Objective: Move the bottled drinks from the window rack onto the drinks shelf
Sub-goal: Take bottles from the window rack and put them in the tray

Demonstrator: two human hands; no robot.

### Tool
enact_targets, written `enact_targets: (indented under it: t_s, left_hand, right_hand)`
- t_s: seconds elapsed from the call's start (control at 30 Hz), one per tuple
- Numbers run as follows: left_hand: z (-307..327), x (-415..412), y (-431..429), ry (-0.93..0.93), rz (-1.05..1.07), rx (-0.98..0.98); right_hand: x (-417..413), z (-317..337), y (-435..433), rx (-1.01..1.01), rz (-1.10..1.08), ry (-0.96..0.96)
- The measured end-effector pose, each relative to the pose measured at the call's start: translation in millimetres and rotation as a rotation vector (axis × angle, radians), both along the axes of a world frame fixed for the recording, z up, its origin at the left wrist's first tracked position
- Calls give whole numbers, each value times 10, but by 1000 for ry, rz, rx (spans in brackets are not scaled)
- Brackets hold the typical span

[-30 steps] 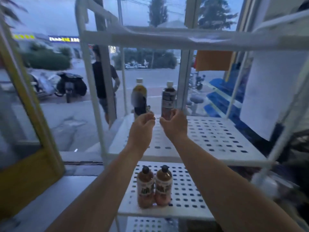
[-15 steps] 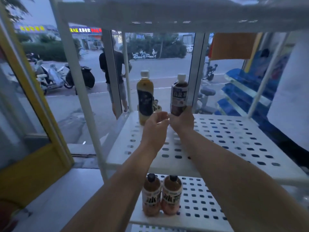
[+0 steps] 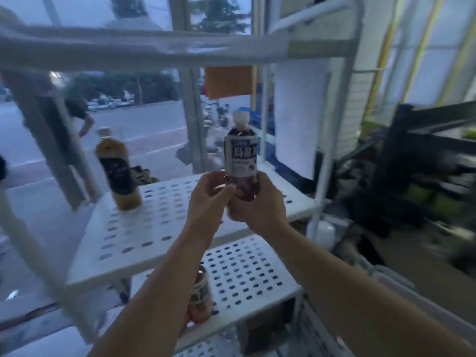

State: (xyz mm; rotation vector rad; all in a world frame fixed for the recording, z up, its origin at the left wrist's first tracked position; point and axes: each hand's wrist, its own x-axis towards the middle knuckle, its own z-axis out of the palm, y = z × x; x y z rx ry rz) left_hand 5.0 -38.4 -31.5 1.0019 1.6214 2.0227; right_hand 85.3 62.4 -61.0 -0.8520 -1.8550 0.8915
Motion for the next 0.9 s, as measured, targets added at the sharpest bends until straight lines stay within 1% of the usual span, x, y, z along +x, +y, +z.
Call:
enact_targets:
  t_s: [0.17,0.27,0.43,0.5,0.57,0.67,0.73,0.83,0.87,0.9]
  left_hand:
    - [-161,797,489,13,-228,23]
    - [-317,1357,814,51,-347,-17]
    - [-767,2300,1168,67,-582,-131]
    - [-1014,2626,1213,53,-641,-210]
    - [-1273,2866,1223,58,-669,-310]
    - [-1627,3044,1191,61,-659,-449]
    - [-1822,3055,1173,52,-653,-561]
    - [-2056,2946,1196,58,-630,-663]
    - [-2111,2890,1214,76,-611,-681]
    - [-2163,2829,1230,98,-589,-694]
  right_hand:
    - [1062,-153,178,51,-190,81]
    - [1749,-320,311,60,-328,88]
    - [2752,-775,372,-1,-556,54]
    - [3042,-1044,344,-98,-620,5]
    - [3244,-1338,300,-279,-643,-11]
    - [3357,-1756,273,-546,-673,-77]
    - [3331,-1986,294,-674,-676,-132]
    - [3216,-2328,389,-763,-677,-196]
    - [3185,-2422,432,-769,-713,-230]
    - [3164,-2480,484,-744,-764,-317]
